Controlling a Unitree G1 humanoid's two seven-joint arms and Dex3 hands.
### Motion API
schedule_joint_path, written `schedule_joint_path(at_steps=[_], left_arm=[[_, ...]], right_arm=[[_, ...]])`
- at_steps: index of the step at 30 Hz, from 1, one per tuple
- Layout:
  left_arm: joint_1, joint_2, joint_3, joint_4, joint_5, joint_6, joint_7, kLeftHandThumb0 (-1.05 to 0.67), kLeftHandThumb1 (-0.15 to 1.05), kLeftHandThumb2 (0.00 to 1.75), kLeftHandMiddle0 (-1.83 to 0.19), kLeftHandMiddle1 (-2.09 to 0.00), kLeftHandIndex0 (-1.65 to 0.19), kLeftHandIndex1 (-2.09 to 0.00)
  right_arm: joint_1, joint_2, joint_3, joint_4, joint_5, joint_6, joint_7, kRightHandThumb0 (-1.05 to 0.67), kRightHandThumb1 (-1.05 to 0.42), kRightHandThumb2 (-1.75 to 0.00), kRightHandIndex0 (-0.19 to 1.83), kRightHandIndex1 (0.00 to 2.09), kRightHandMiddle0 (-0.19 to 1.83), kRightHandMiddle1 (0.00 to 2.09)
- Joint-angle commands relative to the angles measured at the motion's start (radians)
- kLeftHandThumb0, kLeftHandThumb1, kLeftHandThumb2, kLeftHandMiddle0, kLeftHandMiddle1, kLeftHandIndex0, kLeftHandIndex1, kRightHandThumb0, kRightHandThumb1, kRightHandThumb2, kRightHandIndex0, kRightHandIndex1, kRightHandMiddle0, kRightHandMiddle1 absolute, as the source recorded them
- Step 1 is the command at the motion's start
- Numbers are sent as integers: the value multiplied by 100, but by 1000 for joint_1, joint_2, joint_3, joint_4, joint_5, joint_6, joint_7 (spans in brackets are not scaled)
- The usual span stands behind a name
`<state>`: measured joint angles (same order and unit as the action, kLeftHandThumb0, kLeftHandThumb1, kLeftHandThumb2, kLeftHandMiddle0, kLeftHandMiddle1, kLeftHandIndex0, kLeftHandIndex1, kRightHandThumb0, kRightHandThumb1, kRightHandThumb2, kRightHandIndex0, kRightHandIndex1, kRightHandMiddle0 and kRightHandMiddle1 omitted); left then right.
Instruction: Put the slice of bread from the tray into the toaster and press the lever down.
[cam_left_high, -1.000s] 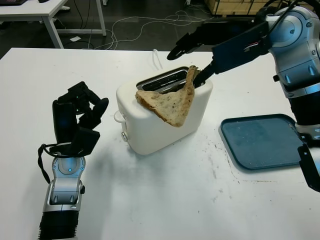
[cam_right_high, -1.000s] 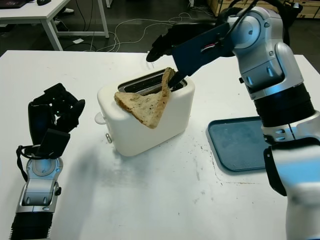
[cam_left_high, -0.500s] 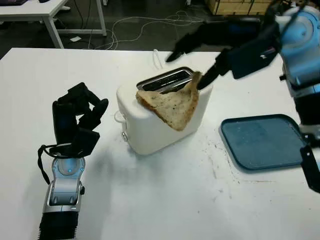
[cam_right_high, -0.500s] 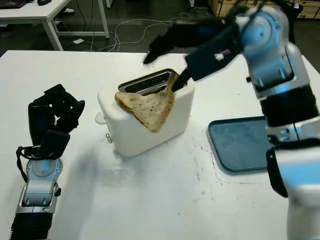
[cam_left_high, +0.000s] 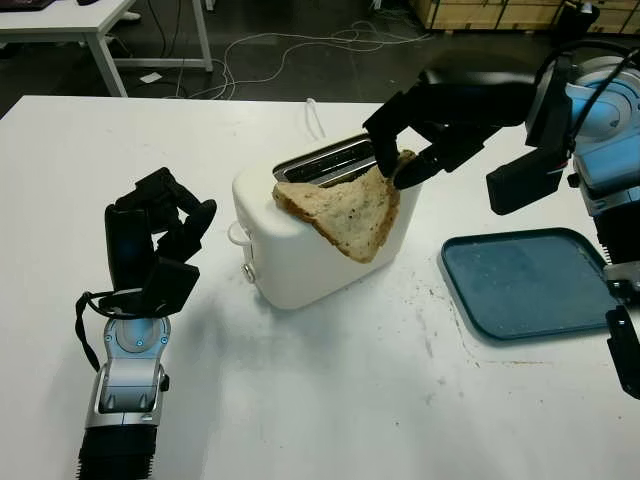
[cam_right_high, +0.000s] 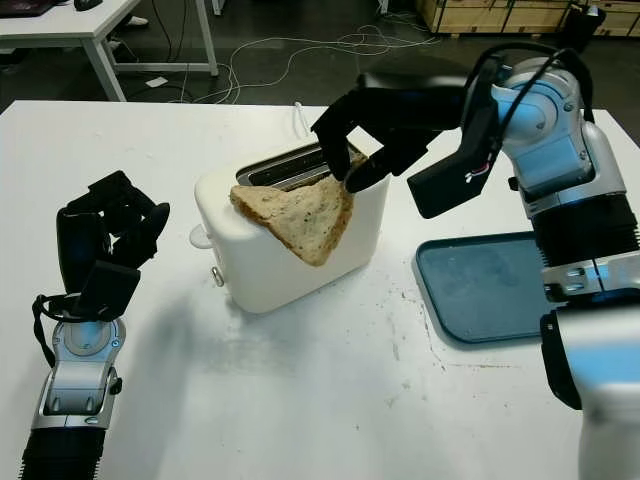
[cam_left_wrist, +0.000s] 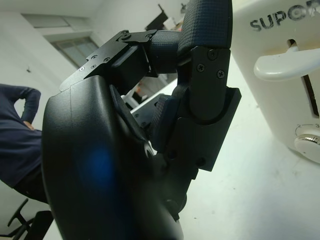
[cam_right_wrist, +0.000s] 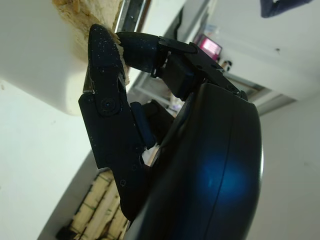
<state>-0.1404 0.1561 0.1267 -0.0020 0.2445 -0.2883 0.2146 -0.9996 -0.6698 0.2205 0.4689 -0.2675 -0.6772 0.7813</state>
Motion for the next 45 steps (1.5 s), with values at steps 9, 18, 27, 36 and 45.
schedule_joint_path(at_steps=[9, 18, 27, 36, 45], left_arm=[[-1, -1, -3, -4, 3, -2, 5, -79, 92, 34, -131, -165, -105, -169], [-5, -2, -10, -4, -7, 1, -7, -79, 92, 33, -131, -164, -106, -168], [-4, 0, -10, 2, 2, -13, 1, -79, 92, 34, -131, -164, -106, -165], [0, 1, -10, 3, -10, -17, -7, -78, 92, 34, -130, -166, -105, -168], [-5, 1, -9, 3, -10, -15, -8, -78, 92, 34, -130, -165, -105, -168]], right_arm=[[57, -32, -92, 66, -387, -275, -659, -47, -92, -11, 105, 175, 82, 174], [-82, 75, -51, 284, -451, -85, -926, -34, -92, -16, 109, 174, 84, 165], [-198, 201, 9, 587, -414, -64, -1054, -52, -92, -42, 111, 175, 81, 174], [-145, 94, 29, 559, -396, -152, -1035, -69, -92, -9, 71, 146, 70, 116], [227, -116, -69, 97, -461, -279, -1142, -77, -81, 0, 53, 42, 68, 1]])
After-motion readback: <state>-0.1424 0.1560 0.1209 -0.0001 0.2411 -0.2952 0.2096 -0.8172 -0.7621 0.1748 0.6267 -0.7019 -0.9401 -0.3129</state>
